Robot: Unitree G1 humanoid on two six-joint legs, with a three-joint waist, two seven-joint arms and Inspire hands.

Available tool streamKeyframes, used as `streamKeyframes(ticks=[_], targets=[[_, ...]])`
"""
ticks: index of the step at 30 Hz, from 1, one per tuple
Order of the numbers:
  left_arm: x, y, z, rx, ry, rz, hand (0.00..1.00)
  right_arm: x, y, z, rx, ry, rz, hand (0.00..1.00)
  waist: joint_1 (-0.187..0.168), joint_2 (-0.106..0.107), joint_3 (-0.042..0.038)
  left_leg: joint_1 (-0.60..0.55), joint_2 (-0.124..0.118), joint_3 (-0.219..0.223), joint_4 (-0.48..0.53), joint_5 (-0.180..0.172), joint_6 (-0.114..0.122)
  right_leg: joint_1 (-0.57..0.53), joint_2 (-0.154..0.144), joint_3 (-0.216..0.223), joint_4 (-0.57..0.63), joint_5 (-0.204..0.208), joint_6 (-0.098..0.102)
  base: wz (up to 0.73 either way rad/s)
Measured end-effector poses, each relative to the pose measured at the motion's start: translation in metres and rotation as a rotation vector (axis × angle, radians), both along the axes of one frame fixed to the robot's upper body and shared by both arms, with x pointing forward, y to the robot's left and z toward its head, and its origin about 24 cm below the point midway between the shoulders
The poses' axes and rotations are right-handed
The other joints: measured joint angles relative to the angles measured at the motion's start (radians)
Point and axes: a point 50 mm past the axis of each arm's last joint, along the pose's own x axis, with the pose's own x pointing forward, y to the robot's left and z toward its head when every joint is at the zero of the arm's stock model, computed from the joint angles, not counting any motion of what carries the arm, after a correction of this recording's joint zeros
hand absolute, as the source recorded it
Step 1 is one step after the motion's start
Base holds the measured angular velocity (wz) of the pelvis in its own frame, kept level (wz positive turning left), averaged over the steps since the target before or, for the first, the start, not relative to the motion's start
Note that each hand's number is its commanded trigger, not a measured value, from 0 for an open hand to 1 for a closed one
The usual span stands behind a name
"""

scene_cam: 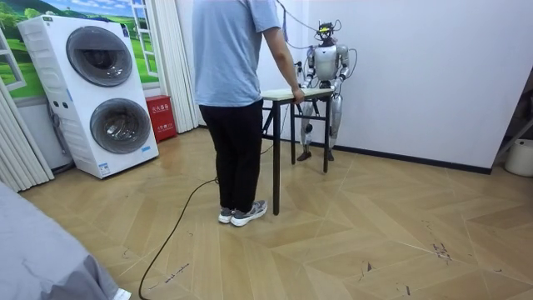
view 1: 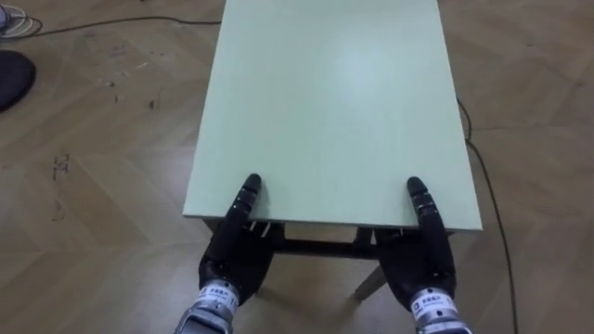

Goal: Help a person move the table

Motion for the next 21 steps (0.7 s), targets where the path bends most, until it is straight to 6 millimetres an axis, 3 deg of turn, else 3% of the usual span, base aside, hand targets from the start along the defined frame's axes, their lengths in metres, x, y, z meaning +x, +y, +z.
streamKeyframes(ticks=[9,14,21], targets=[[-0.004,0.002,0.0,-0.005,0.004,0.016,1.0,-0.001,0.002,0.0,-0.007,-0.007,-0.001,1.0,0.003,-0.008,-0.0017,0.0,-0.01,-0.021,-0.029,0.02,-0.001,0.02,0.009,-0.015,-0.047,0.02,0.003,0.05],[-0.011,0.005,-0.004,-0.002,0.024,0.028,1.0,-0.003,0.005,-0.002,-0.015,0.001,0.013,1.0,0.034,-0.009,-0.0014,0.01,-0.003,-0.086,-0.044,0.028,-0.01,0.066,0.042,-0.03,-0.121,0.046,-0.002,0.01],[-0.016,0.003,-0.006,-0.032,0.031,0.031,1.0,-0.003,0.0,-0.002,-0.044,-0.01,0.022,1.0,0.048,-0.008,-0.0013,-0.009,0.013,-0.158,-0.022,0.034,-0.018,0.083,0.045,-0.078,-0.125,0.041,-0.006,0.2]])
